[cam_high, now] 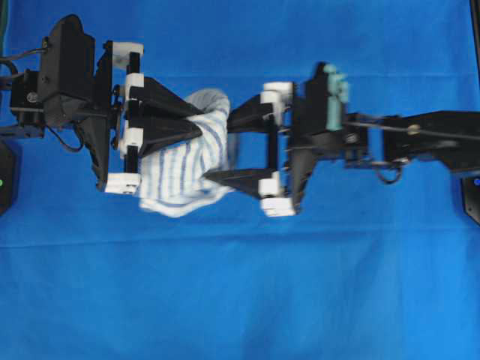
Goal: Hand over the towel.
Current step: 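Carry the towel toward center as the right gripper approaches, then grasp the towel with the right gripper and release the left gripper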
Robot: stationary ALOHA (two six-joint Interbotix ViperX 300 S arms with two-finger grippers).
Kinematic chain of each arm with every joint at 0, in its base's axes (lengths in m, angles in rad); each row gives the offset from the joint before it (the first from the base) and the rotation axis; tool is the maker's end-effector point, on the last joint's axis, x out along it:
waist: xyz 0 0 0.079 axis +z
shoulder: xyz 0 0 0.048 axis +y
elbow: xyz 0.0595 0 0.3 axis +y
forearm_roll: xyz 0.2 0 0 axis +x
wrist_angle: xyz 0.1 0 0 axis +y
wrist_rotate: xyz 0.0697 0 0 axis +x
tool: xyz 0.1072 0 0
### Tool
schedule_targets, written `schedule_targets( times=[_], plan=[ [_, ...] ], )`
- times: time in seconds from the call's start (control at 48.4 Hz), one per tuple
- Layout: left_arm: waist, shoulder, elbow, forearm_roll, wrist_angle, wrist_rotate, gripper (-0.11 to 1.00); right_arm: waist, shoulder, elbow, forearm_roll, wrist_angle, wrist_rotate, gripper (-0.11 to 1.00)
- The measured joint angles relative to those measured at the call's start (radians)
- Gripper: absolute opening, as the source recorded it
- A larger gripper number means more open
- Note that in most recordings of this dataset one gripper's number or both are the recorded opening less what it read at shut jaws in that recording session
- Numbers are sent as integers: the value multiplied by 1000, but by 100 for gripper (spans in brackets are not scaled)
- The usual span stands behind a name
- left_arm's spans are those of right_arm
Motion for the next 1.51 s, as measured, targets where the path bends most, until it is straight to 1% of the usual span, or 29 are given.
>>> schedule_targets(
  times=[0.145,0.31,0.372,0.413,0.455,0.537,0.599,0.64,0.971,0.992,1.033,1.198,1.281,1.343,1.508],
  plan=[
    [0,0,3,0,0,0,7,-2,46,-52,0,17,0,74],
    [0,0,3,0,0,0,7,-2,51,-63,6,21,0,73],
    [0,0,3,0,0,0,7,-2,52,-63,8,32,-3,71],
    [0,0,3,0,0,0,7,-2,52,-64,8,41,-5,66],
    [0,0,3,0,0,0,7,-2,52,-63,8,51,-8,58],
    [0,0,3,0,0,-2,7,-2,52,-63,8,63,-12,36],
    [0,0,3,0,0,0,7,-2,51,-63,5,67,-12,16],
    [0,0,3,0,0,-2,7,-2,52,-63,2,69,-12,9],
    [0,0,3,0,0,-2,9,-2,52,-63,-2,71,-12,9],
    [0,0,3,0,0,-2,11,-2,52,-63,-2,71,-12,9],
    [0,0,3,0,-2,0,20,-2,52,-63,0,71,-12,9],
    [0,-3,9,-5,-9,-5,67,-2,48,-60,-2,71,-12,9],
    [0,-14,20,-6,-17,-5,86,-2,31,-41,-2,72,-12,9],
    [0,-31,32,-6,-21,-8,93,-2,8,-21,-2,72,-12,9],
    [0,-104,84,-6,-21,-6,94,-2,-86,63,-2,64,-12,9]
  ],
)
